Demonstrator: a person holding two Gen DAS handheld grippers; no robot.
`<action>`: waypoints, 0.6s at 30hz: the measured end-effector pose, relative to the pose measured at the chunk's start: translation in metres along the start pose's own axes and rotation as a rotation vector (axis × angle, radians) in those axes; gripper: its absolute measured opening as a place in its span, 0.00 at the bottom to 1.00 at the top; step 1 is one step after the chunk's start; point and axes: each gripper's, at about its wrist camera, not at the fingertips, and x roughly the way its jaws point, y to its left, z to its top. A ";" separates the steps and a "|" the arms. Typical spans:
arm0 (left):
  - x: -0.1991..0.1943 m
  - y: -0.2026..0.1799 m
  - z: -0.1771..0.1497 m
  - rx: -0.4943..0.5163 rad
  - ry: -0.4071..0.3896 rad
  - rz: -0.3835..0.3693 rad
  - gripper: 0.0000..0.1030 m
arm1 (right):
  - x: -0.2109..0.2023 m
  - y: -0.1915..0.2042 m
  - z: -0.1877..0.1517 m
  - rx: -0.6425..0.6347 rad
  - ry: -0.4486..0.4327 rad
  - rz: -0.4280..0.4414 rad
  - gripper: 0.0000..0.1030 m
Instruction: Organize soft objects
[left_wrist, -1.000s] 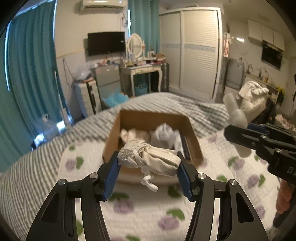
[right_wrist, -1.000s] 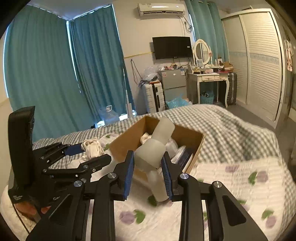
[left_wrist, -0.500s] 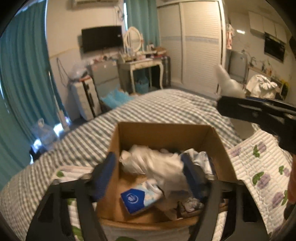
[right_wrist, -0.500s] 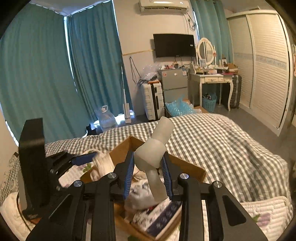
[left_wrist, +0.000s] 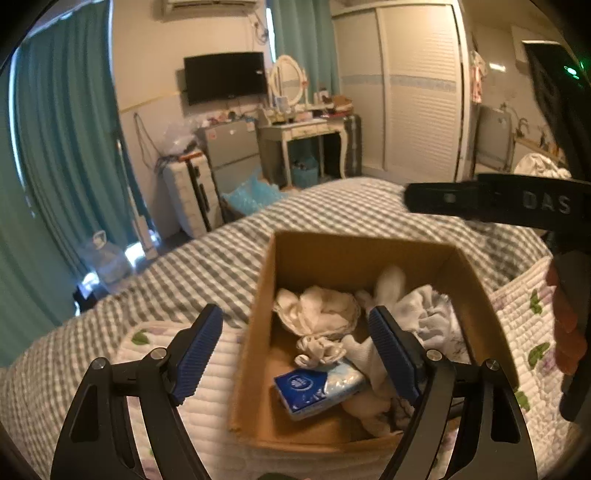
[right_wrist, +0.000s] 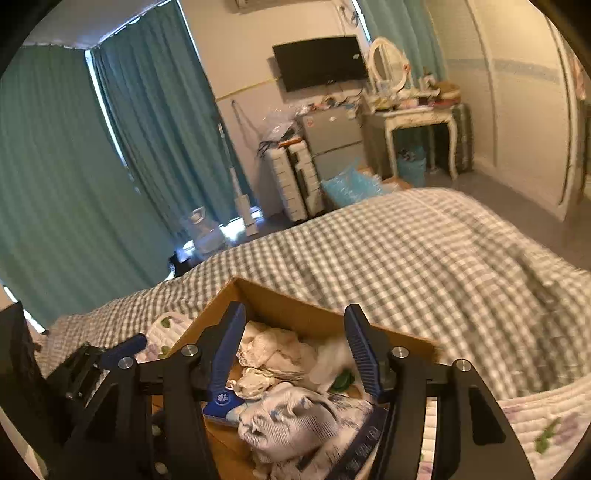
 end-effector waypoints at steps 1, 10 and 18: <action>-0.009 0.001 0.004 -0.006 -0.014 0.010 0.80 | -0.009 0.001 0.001 0.001 -0.008 -0.006 0.54; -0.158 -0.001 0.048 -0.009 -0.293 0.055 0.80 | -0.165 0.040 0.029 -0.083 -0.187 -0.124 0.56; -0.288 -0.001 0.049 -0.021 -0.533 0.062 1.00 | -0.299 0.091 0.003 -0.153 -0.393 -0.181 0.98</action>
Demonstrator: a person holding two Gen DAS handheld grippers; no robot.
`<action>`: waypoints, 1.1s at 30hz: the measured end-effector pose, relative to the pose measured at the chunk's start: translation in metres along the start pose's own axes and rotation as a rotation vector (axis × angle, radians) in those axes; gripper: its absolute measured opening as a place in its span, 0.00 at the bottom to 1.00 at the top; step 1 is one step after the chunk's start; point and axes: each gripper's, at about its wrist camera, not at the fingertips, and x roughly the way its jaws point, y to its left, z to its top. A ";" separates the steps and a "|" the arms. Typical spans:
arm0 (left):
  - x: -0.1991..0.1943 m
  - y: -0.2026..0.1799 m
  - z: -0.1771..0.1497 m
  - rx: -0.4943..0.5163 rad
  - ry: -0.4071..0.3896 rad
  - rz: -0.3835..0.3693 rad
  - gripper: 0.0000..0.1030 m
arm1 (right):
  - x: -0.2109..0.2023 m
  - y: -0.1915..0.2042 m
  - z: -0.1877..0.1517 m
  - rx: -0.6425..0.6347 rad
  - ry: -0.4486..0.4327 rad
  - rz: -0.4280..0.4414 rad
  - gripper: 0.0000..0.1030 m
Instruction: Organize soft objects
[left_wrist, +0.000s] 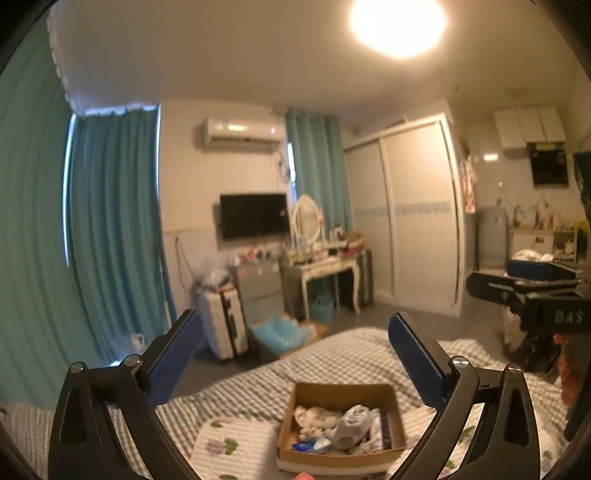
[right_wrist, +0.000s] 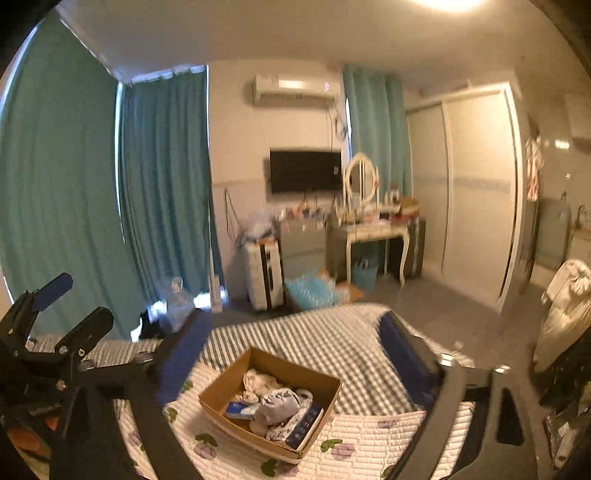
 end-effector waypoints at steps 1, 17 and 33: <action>-0.010 0.000 0.002 0.006 -0.015 0.003 1.00 | -0.016 0.004 -0.002 0.006 -0.037 -0.011 1.00; -0.001 0.011 -0.095 -0.031 0.025 0.043 1.00 | -0.011 0.029 -0.130 0.085 -0.089 -0.005 1.00; 0.043 0.025 -0.173 -0.077 0.169 0.003 1.00 | 0.060 0.016 -0.193 0.124 0.032 -0.124 1.00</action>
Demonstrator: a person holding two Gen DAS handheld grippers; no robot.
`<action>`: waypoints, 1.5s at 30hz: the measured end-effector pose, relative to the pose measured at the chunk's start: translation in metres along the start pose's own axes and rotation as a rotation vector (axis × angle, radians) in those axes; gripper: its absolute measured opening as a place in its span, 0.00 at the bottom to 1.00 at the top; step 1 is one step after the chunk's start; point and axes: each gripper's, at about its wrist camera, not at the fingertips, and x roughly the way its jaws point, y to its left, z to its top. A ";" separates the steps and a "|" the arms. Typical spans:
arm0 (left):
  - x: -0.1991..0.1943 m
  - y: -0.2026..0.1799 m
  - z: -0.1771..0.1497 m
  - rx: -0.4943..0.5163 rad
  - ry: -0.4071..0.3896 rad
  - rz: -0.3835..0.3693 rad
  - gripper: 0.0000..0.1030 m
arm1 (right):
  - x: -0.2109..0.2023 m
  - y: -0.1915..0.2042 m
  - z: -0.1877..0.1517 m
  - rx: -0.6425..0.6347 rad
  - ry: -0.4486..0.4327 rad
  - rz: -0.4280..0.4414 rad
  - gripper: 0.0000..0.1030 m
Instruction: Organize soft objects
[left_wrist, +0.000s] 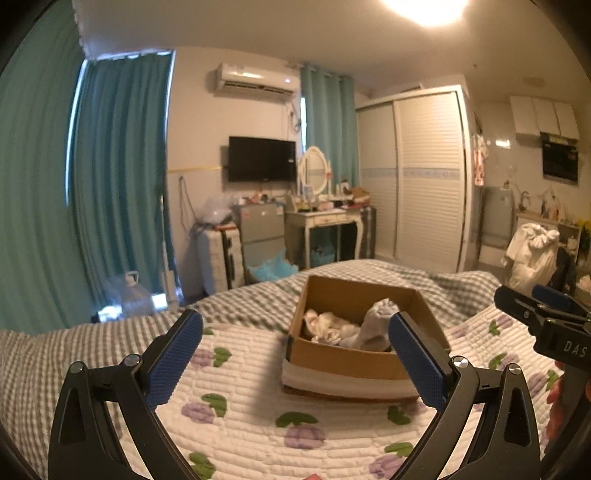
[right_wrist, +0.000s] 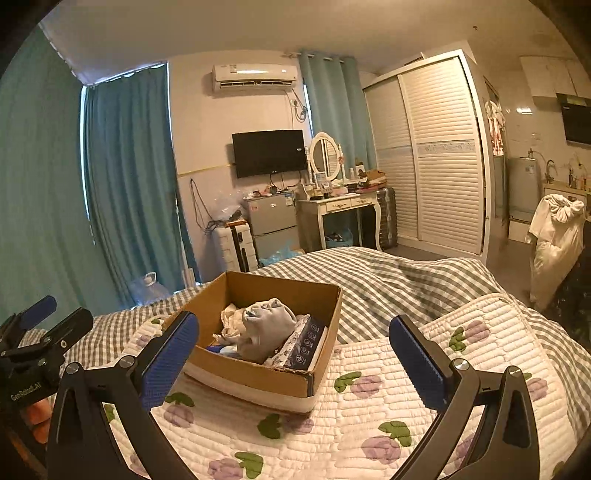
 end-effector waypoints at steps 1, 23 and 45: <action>-0.001 -0.001 0.000 0.002 0.001 0.005 1.00 | 0.001 0.001 -0.001 0.000 0.002 -0.003 1.00; -0.004 0.001 -0.006 0.022 0.021 -0.018 1.00 | -0.002 0.009 -0.009 0.010 0.025 0.015 1.00; -0.006 0.003 -0.007 0.008 0.029 -0.020 1.00 | 0.001 0.013 -0.015 0.006 0.040 0.016 1.00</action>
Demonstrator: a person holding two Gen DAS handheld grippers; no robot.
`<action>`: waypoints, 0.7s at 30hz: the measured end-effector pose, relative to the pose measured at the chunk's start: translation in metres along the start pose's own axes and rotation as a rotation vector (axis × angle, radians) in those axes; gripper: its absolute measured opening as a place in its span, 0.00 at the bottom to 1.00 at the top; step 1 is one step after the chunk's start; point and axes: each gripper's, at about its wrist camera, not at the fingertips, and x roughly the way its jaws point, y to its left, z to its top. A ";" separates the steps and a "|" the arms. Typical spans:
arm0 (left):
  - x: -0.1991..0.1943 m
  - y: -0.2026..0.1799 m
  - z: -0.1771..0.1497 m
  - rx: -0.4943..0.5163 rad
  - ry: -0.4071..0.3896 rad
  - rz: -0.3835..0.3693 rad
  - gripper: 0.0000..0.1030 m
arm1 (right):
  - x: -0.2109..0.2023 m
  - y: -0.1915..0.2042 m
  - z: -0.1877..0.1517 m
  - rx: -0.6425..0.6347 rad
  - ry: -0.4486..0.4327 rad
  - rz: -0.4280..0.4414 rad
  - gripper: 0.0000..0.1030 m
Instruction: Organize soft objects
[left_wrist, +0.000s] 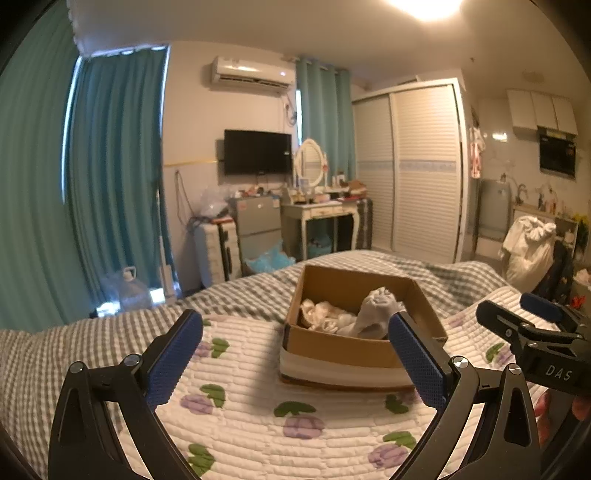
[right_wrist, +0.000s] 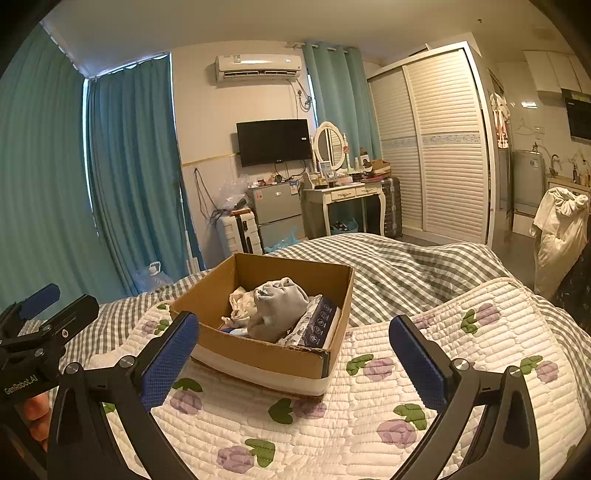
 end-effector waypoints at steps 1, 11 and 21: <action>0.000 0.000 0.000 0.001 0.000 0.000 1.00 | 0.000 0.000 0.000 0.000 0.002 0.001 1.00; 0.000 0.000 0.000 0.001 0.000 0.001 1.00 | 0.002 -0.001 -0.002 -0.003 0.009 0.000 1.00; 0.000 0.001 0.000 0.002 0.000 0.002 1.00 | 0.003 -0.002 -0.003 -0.003 0.017 0.003 1.00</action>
